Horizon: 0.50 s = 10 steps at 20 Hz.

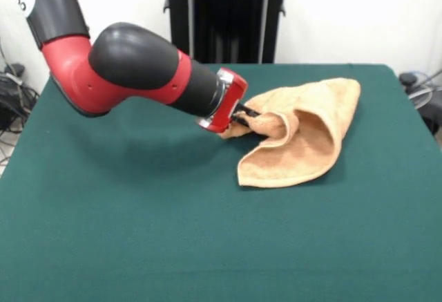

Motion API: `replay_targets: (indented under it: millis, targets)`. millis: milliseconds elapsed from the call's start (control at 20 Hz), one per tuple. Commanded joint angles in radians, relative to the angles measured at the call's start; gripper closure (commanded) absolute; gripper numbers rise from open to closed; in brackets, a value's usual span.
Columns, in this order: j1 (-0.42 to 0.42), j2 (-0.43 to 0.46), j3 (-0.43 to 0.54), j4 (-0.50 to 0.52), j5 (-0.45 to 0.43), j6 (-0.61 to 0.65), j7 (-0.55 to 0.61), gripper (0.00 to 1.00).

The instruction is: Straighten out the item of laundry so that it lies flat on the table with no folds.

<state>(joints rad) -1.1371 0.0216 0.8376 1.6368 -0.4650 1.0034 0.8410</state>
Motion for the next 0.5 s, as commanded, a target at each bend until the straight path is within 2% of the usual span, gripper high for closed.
replay_targets:
  millis: [50,200,300,500]
  targets:
    - [0.053,-0.025,0.073,0.028,0.031,-0.043,-0.021,1.00]
    - [0.091,-0.111,0.046,0.026,0.038,-0.009,0.060,1.00]
    - [0.148,-0.223,0.024,0.040,0.056,0.043,0.155,1.00]
    - [0.288,-0.344,-0.094,-0.095,0.069,0.236,0.231,1.00]
